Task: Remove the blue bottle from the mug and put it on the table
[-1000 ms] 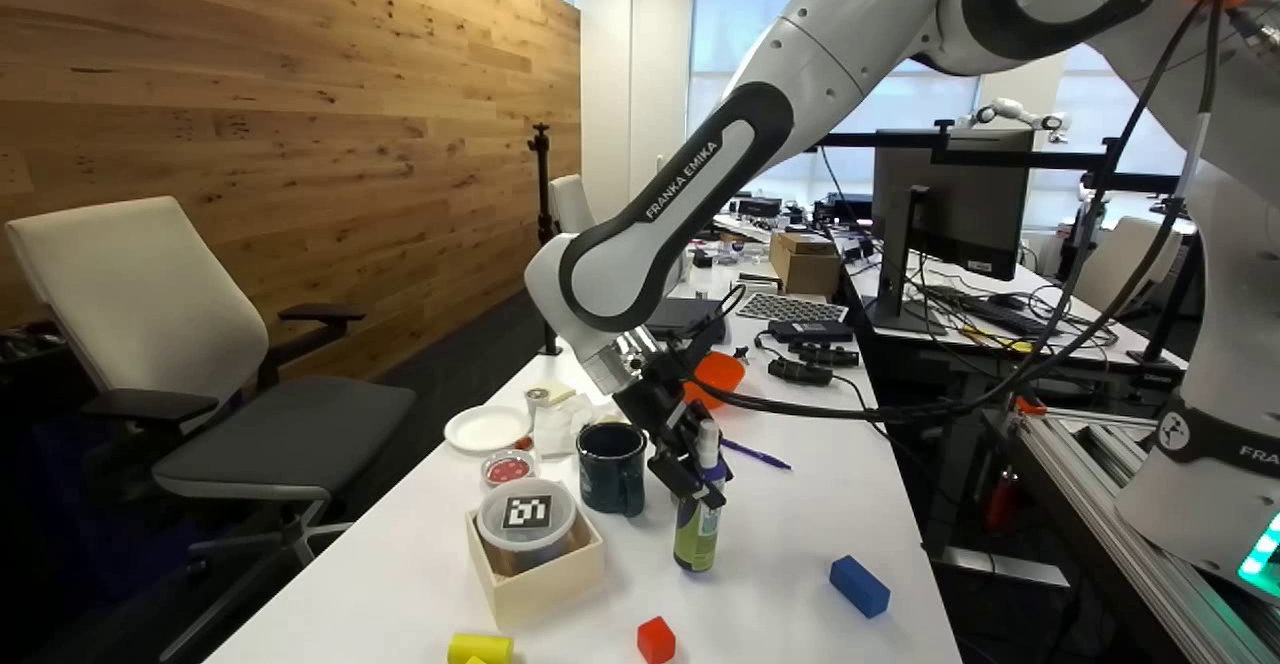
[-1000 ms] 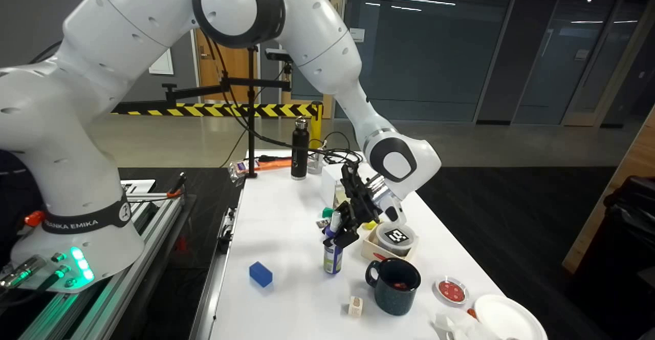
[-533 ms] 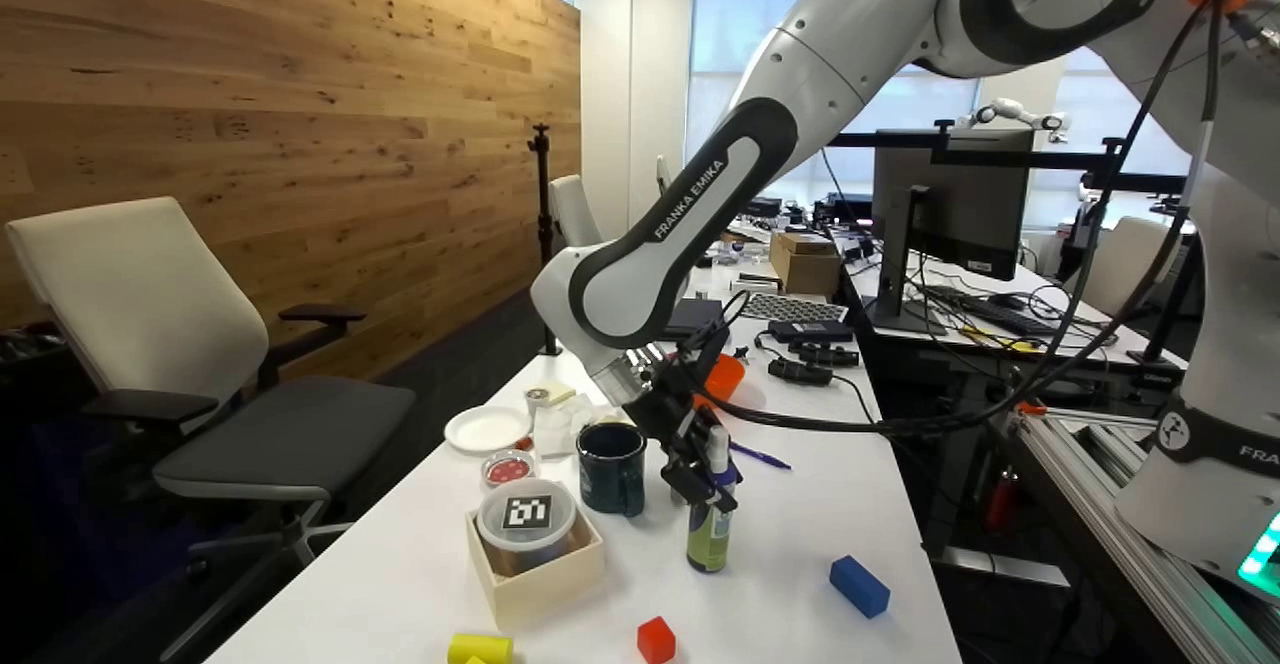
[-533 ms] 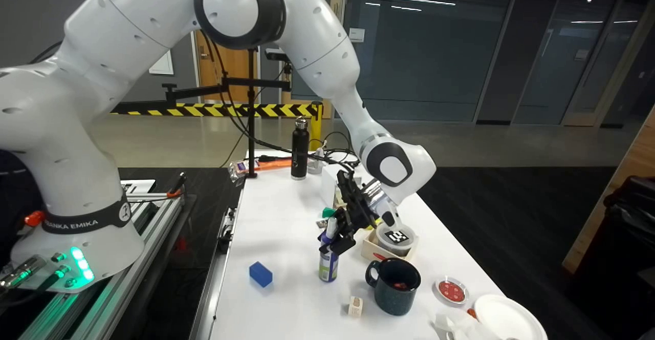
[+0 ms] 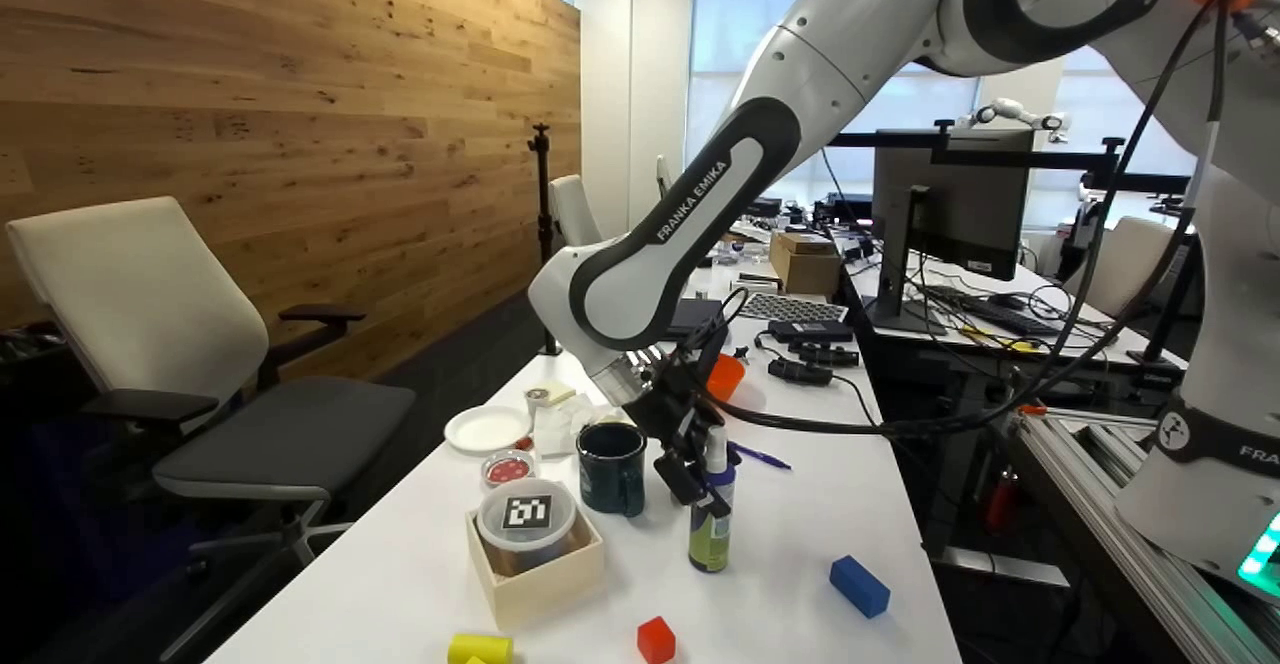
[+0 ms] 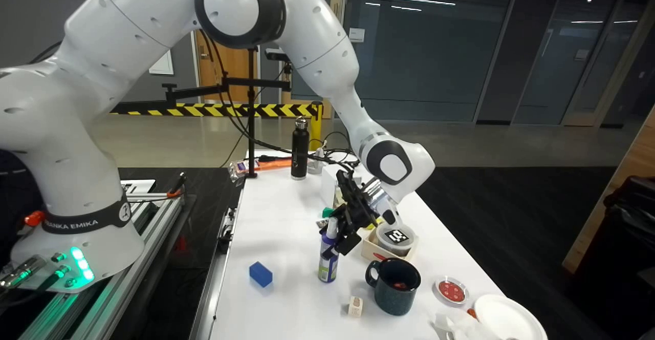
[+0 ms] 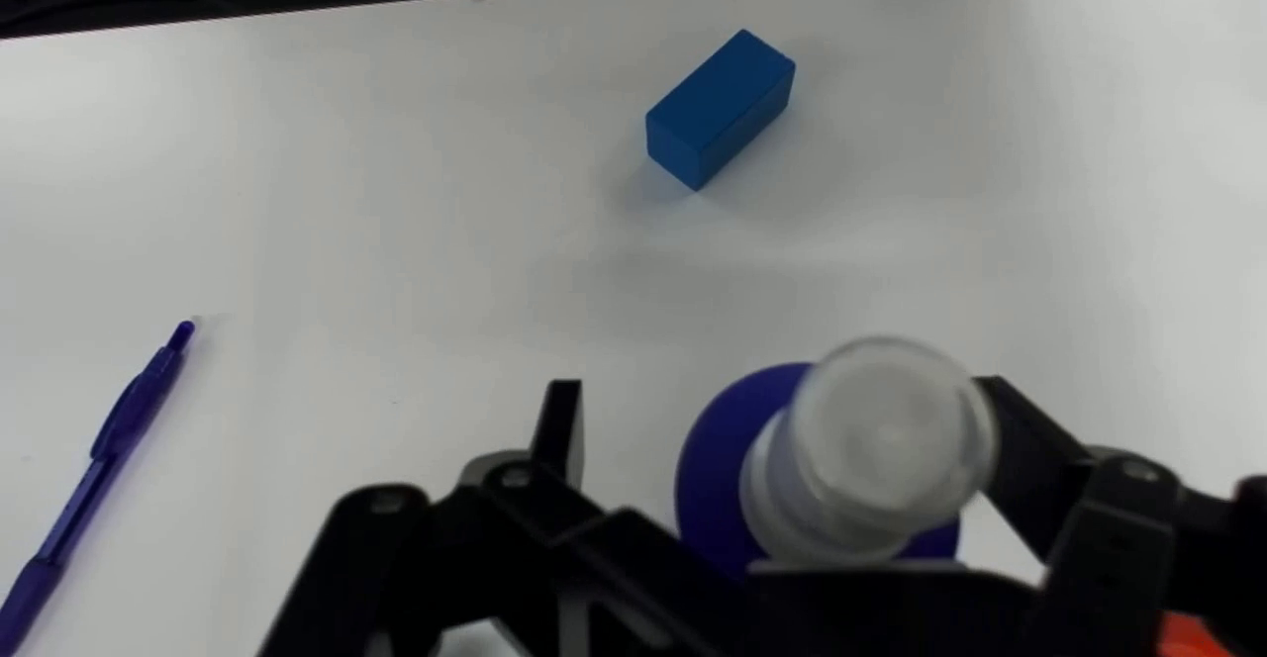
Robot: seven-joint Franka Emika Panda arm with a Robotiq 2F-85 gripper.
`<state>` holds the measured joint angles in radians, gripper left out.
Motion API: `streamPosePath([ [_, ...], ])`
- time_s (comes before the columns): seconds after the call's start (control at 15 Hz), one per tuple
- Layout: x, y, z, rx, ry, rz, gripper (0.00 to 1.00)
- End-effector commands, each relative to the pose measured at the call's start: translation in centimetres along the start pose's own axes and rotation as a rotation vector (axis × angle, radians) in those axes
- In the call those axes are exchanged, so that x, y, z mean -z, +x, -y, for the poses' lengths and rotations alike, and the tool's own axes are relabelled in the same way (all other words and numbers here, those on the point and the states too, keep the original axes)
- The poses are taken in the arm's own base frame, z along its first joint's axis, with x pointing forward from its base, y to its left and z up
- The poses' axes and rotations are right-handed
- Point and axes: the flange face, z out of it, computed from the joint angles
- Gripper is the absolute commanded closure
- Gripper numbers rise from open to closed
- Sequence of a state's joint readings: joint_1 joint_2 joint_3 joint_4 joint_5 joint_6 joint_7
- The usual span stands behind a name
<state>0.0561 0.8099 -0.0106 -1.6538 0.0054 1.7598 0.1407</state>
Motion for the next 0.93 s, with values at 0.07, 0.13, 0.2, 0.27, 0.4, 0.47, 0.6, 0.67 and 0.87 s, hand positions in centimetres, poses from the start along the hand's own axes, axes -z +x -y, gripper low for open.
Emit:
streamPosePath([
  [0.07, 4.3, -1.4, -0.6, 0.002, 0.008, -0.103, 0.0],
  [0.13, 5.8, -1.7, -0.8, -0.004, 0.024, -0.154, 0.0],
  [0.2, 7.0, -1.8, -1.0, -0.009, 0.033, -0.213, 0.0],
  [0.27, 8.3, -1.8, -1.1, -0.022, 0.058, -0.277, 0.0],
  [0.4, 10.3, -1.9, -1.5, -0.046, 0.11, -0.381, 0.0],
  [0.47, 11.2, -1.9, -1.7, -0.056, 0.121, -0.439, 0.0],
  [0.6, 12.4, -1.8, -2.2, -0.079, 0.146, -0.528, 0.0],
  [0.67, 13.0, -2.0, -2.6, -0.092, 0.158, -0.561, 0.0],
  [0.87, 14.7, -3.0, -4.0, -0.116, 0.165, -0.638, 0.0],
])
